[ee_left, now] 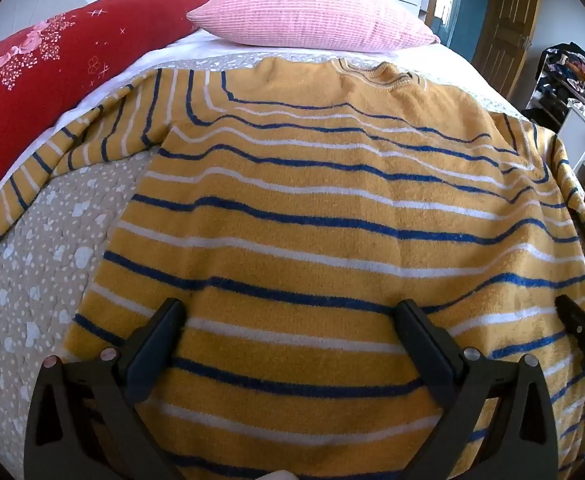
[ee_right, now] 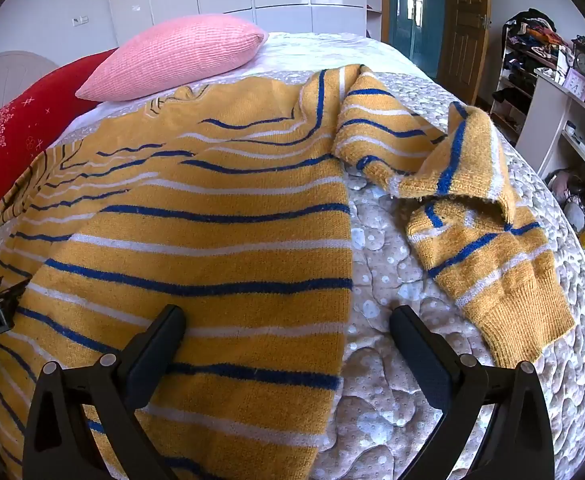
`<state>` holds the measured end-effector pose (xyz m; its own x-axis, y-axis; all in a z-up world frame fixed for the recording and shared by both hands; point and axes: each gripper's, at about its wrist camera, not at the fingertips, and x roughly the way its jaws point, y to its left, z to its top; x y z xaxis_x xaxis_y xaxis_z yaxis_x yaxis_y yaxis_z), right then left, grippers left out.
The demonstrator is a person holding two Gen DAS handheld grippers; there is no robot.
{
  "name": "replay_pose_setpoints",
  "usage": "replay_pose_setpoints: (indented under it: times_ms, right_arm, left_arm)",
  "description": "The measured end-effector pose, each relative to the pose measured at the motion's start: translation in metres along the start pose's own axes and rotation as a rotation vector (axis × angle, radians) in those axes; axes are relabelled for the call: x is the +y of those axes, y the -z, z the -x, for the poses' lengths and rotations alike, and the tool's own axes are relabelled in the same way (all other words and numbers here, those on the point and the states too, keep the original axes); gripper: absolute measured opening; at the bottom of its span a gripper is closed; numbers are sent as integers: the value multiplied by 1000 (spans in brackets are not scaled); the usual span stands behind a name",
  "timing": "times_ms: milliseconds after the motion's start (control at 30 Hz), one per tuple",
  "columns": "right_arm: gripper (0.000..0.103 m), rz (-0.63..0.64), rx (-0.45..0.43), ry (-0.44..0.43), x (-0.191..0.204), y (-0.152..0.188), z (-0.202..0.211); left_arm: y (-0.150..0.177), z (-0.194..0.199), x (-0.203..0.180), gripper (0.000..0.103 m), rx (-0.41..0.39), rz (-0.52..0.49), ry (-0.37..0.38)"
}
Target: Fold small clothes
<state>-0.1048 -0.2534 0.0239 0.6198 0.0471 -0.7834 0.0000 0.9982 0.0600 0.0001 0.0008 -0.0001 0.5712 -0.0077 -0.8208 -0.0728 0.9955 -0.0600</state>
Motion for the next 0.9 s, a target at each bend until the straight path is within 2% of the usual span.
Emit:
replay_pose_setpoints:
  times_ms: [500,733,900]
  right_arm:
    - [103,-4,-3,-6,0,0,1]
    - [103,-5,-2,-7,0,0,1]
    - [103,-6,-3,-7,0,0,1]
  left_arm:
    - [0,2,0,103,3,-11,-17]
    - [-12,-7,-2,103,92,-34,-43]
    - [-13,-7,-2,103,103,-47,-38]
